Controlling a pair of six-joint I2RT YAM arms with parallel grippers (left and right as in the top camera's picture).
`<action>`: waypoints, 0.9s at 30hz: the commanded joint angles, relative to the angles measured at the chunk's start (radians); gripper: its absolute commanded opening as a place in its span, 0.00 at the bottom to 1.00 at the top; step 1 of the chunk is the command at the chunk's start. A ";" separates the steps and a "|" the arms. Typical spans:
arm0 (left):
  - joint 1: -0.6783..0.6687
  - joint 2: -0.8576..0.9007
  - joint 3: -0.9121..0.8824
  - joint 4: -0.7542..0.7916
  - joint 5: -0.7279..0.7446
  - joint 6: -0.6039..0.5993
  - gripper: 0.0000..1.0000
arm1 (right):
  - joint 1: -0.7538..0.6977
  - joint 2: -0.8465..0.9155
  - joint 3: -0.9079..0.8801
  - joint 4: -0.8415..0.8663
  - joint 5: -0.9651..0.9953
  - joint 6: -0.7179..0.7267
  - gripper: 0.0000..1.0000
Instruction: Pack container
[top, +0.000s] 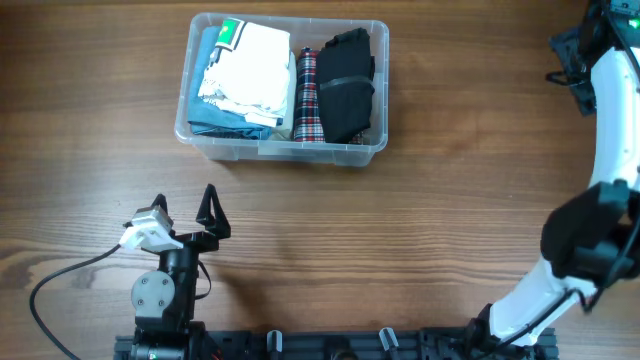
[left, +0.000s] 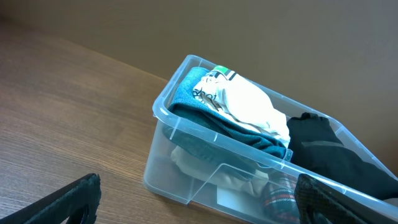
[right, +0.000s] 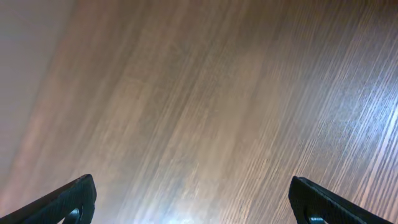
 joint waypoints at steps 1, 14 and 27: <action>0.005 -0.011 -0.005 0.003 0.004 -0.005 1.00 | 0.053 -0.238 0.005 0.003 0.002 -0.008 1.00; 0.005 -0.011 -0.005 0.003 0.004 -0.005 1.00 | 0.264 -0.977 -0.338 0.114 0.084 -0.242 1.00; 0.005 -0.011 -0.005 0.003 0.005 -0.005 1.00 | 0.260 -1.581 -1.485 1.172 -0.541 -0.931 1.00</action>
